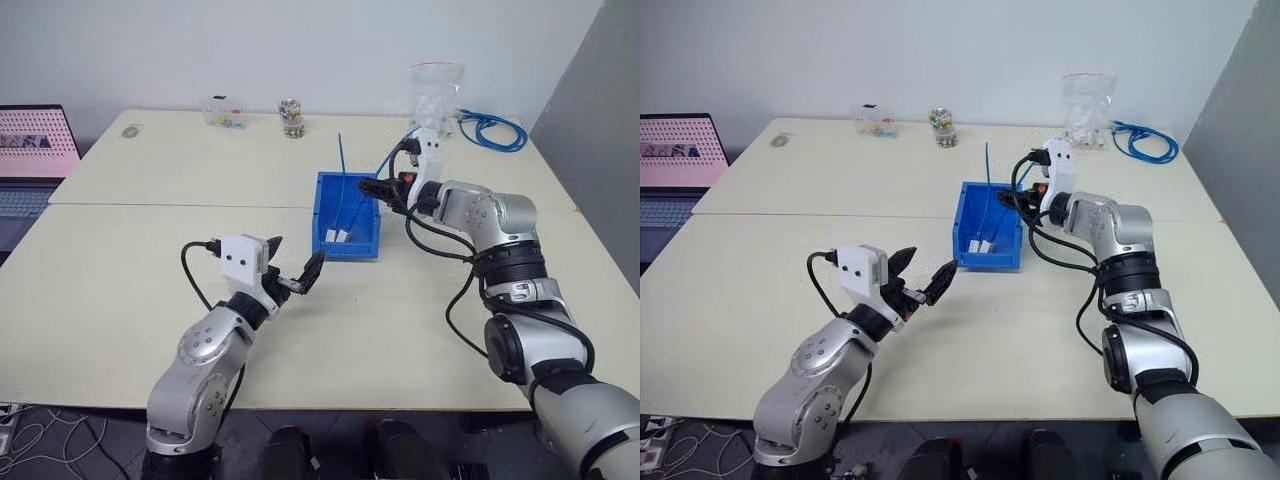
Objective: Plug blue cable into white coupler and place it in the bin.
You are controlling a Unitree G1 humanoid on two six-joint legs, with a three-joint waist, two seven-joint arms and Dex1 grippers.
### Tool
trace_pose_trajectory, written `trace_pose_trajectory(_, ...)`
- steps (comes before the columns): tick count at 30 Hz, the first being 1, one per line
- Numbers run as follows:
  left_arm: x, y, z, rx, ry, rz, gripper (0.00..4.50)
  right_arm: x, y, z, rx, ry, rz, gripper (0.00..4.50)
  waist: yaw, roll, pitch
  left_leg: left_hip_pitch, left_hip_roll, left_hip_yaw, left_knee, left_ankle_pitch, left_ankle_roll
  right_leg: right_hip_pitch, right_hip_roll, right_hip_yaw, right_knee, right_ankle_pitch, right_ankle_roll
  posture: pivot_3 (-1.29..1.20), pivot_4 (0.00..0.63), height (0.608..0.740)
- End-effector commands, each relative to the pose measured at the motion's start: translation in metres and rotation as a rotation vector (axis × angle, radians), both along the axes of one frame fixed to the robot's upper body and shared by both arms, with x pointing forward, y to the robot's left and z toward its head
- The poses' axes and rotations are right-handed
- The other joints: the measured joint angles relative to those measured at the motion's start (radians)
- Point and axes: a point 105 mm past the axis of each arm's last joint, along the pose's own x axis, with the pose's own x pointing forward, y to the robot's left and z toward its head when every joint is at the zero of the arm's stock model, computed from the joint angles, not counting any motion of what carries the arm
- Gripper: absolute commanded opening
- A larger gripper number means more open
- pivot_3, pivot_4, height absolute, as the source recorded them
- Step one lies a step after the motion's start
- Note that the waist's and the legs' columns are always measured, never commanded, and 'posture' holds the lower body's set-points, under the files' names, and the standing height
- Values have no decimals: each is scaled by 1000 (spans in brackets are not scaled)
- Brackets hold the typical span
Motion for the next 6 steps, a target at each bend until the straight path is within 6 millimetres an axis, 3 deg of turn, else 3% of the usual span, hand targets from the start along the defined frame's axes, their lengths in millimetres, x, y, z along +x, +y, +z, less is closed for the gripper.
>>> trace_pose_trajectory(1, 5, 14, 1, 5, 5, 95, 4500, -13, -22, 28, -69, -162, -61, 4158, 0, 0, 0, 0, 0, 0, 0, 0, 0, 0, 0, 0, 0, 0, 1, 0, 150, 740)
trace_pose_trajectory(4, 6, 24, -1, 4, 5, 135, 4500, -34, -45, 37, -146, -332, -159, 4158, 1, 0, 0, -1, 0, -2, 0, 0, 0, 0, 0, -1, 0, -1, 1, 0, 150, 740)
trace_pose_trajectory(6, 8, 31, -1, 6, -4, 164, 4500, -48, -56, 33, -116, -358, -234, 4158, 1, 0, 0, -2, 0, -2, 0, 0, 0, -1, -1, -1, 0, -2, 4, 0, 150, 740)
